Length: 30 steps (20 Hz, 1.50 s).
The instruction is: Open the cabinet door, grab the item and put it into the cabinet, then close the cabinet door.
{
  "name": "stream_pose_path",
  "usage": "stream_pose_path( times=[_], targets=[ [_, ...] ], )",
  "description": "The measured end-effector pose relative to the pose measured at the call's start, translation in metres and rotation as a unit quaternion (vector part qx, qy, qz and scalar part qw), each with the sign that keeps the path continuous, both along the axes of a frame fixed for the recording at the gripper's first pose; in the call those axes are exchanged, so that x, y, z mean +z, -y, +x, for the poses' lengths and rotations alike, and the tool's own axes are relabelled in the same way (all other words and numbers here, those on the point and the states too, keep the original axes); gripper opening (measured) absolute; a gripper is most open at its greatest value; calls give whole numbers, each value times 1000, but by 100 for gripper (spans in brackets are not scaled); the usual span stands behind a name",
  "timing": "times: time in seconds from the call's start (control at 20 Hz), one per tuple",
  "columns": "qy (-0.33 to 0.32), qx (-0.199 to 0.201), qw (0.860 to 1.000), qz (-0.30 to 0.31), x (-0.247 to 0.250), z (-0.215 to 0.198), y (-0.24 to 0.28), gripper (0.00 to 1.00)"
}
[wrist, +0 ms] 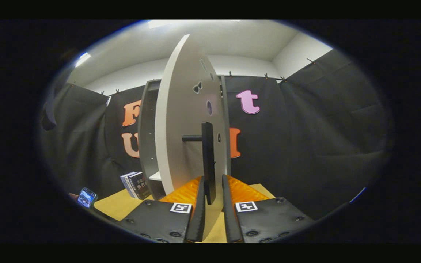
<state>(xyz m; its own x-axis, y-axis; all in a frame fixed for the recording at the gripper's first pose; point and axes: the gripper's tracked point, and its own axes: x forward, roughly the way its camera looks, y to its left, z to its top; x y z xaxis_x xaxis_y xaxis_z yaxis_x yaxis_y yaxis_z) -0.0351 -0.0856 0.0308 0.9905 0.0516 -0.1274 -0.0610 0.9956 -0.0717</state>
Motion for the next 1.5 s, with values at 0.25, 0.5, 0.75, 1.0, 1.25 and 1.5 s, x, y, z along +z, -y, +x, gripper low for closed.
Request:
stream_pose_path(
  times=[0.25, 0.5, 0.75, 1.0, 1.25, 1.5],
  targets=[
    [1, -21, 1000, -18, 5, 6, 37, 30],
    [4, 16, 1000, 11, 8, 5, 70, 30],
    [8, 48, 997, 60, 6, 11, 88, 30],
    [22, 27, 998, 55, 8, -8, 92, 29],
    [28, -47, 998, 15, 9, -58, 104, 27],
    [54, -116, 992, 3, 23, -133, 85, 25]
  ],
)
